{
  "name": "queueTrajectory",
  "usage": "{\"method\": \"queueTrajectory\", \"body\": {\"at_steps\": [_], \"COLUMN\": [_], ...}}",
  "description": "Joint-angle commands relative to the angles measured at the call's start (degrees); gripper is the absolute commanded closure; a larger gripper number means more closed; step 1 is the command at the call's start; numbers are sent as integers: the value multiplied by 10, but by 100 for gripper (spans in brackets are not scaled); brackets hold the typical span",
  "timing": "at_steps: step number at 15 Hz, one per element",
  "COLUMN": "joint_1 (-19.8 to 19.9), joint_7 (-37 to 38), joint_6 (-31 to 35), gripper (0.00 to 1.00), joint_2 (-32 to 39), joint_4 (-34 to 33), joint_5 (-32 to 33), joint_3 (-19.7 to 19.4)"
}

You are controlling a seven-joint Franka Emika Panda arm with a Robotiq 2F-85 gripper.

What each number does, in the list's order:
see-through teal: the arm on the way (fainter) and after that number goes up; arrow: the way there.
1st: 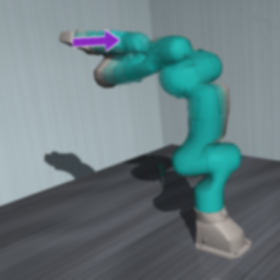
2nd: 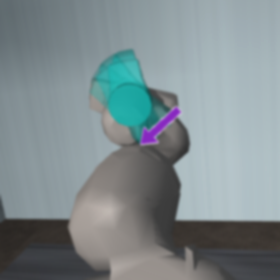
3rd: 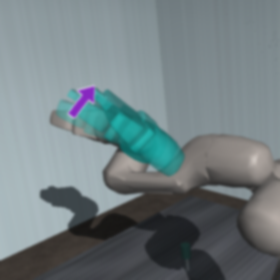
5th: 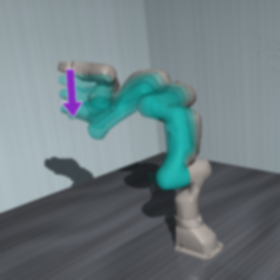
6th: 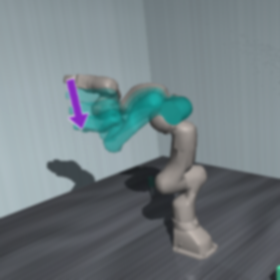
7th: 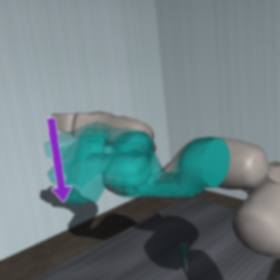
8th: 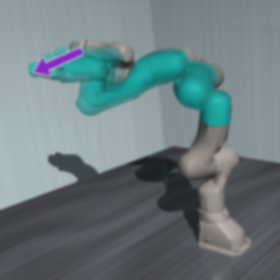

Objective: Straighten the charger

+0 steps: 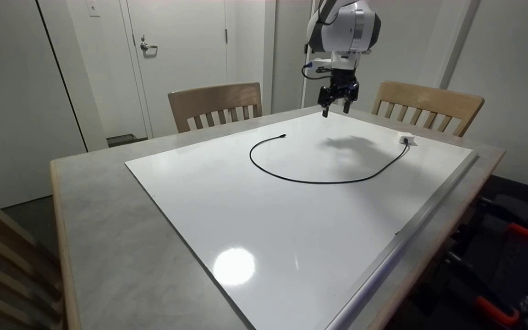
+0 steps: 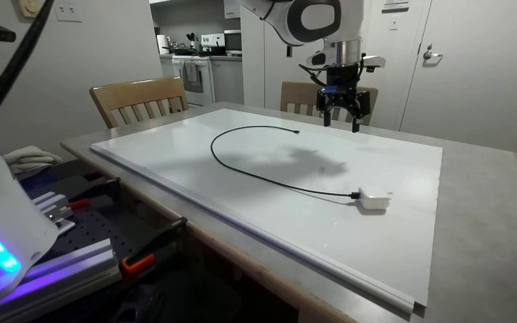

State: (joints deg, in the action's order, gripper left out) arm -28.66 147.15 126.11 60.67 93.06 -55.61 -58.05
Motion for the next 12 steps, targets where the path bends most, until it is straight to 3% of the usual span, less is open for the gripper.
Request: {"method": "queueTrajectory", "body": {"at_steps": [1,6,8,11,12], "joint_1": [90,213,263,307,303], "joint_7": [-56,-100,-78,-110,-70], "joint_6": [22,2,-50,-87,-53], "gripper": [0,0,0,0,0], "joint_2": [-73,-123,-123,-116,-125], "joint_4": [-38,-82,-118,-149,-124], "joint_5": [108,272,323,391,398], "joint_3": [118,273,336,402,399]}}
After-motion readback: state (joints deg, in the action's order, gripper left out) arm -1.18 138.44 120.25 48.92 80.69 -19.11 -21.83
